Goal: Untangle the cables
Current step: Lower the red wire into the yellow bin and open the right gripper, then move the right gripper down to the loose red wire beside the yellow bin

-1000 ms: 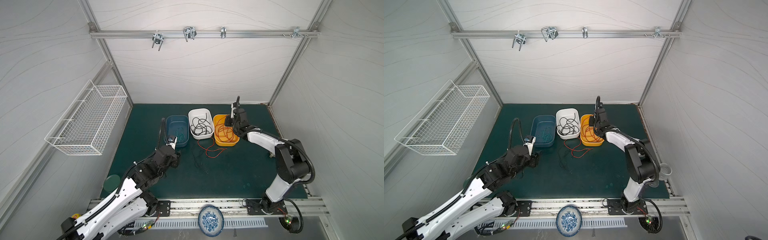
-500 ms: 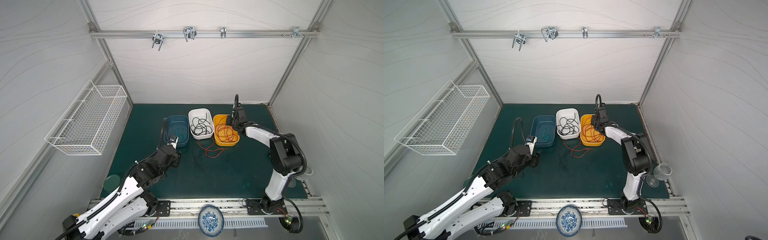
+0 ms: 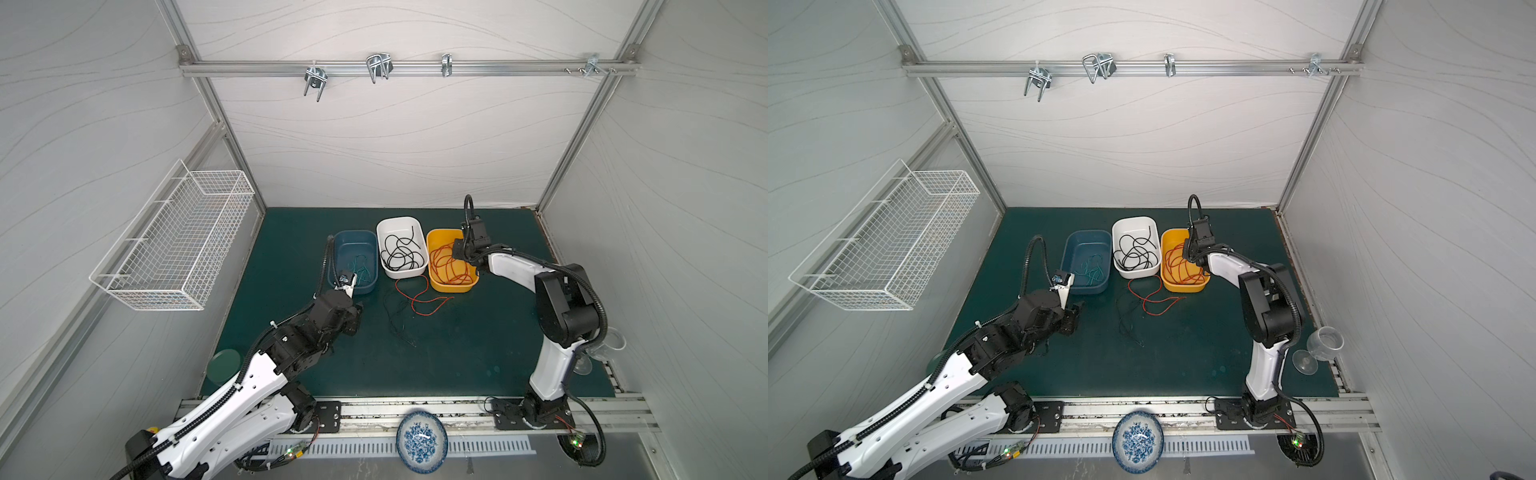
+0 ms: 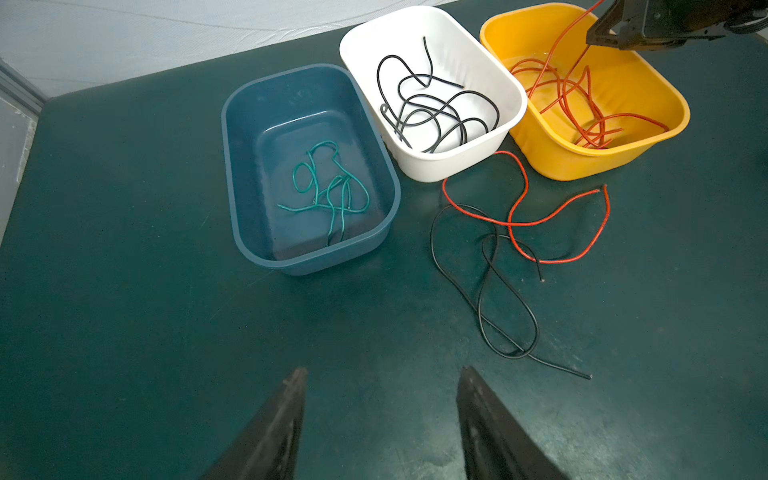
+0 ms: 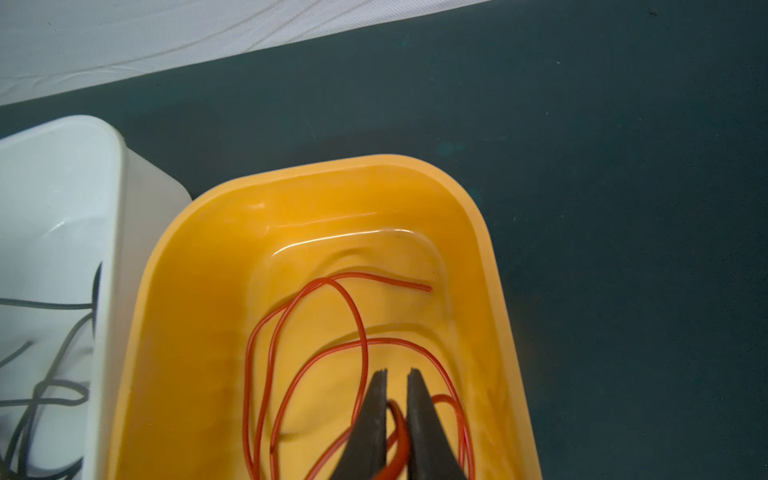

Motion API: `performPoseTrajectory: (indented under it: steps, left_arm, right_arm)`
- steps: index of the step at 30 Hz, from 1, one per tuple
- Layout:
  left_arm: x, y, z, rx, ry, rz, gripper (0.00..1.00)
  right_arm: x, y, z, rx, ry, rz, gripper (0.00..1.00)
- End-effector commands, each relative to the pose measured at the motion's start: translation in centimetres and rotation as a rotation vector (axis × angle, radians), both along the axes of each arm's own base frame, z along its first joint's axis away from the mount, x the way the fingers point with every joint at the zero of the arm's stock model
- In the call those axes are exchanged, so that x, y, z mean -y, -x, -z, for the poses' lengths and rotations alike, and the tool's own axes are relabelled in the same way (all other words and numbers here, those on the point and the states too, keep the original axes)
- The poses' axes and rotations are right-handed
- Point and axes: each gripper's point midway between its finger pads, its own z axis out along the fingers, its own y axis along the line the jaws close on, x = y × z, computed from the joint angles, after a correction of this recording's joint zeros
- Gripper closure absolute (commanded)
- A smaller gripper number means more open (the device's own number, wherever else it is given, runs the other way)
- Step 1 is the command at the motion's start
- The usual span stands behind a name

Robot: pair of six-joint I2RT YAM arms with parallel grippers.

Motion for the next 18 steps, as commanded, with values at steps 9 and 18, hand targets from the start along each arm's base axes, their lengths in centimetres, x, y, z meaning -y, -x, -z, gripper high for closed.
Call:
performPoseTrajectory:
  steps: [9, 18]
  left_arm:
    - [0.4, -0.6, -0.9, 0.036, 0.019, -0.002, 0.41]
    - [0.4, -0.6, -0.7, 0.027, 0.015, 0.002, 0.4]
  right_arm:
    - [0.8, 1.3, -2.9, 0.001, -0.038, 0.05, 0.72]
    - [0.0, 3.5, -6.8, 0.056, -0.122, 0.019, 0.56]
